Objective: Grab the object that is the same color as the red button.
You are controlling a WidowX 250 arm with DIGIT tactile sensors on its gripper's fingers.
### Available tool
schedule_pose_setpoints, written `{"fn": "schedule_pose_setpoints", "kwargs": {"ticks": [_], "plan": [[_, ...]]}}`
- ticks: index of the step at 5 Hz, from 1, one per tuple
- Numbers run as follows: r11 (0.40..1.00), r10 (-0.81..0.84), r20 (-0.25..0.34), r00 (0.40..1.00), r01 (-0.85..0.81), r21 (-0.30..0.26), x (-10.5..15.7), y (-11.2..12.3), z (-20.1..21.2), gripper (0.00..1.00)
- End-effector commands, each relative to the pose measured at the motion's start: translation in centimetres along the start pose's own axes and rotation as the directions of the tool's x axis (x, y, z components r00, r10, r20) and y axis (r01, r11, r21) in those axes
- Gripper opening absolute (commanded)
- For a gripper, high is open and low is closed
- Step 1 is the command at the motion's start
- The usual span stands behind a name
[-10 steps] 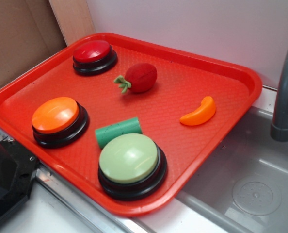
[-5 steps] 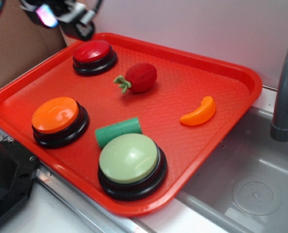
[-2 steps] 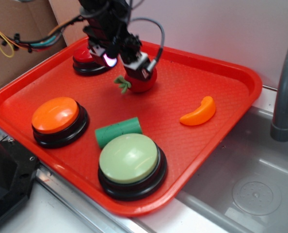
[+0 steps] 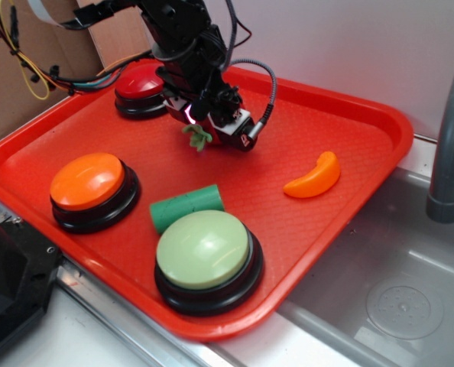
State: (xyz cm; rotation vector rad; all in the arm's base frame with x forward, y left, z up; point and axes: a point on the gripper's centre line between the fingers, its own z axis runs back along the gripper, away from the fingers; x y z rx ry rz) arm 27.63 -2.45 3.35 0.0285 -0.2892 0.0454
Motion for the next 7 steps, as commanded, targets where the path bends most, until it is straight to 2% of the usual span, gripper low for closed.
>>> {"fn": "schedule_pose_setpoints", "kwargs": {"ticks": [1, 2, 3, 4, 5, 6, 7], "plan": [[0.998, -0.057, 0.004, 0.998, 0.057, 0.030, 1.2, 0.6, 2.0, 0.00], [0.973, -0.230, -0.107, 0.967, 0.230, -0.013, 1.6, 1.0, 5.0, 0.00], [0.955, -0.292, -0.143, 0.946, 0.279, -0.100, 0.9, 1.8, 10.1, 0.00], [0.956, -0.284, -0.135, 0.949, 0.268, -0.122, 0.1, 2.3, 13.7, 0.00], [0.962, -0.244, -0.090, 0.966, 0.229, -0.146, -1.3, 2.8, 17.9, 0.00], [0.973, -0.208, -0.028, 0.978, 0.204, -0.106, -2.4, 2.6, 20.1, 0.00], [0.981, -0.177, -0.017, 0.984, 0.175, -0.080, -2.9, 2.6, 20.2, 0.00]]}}
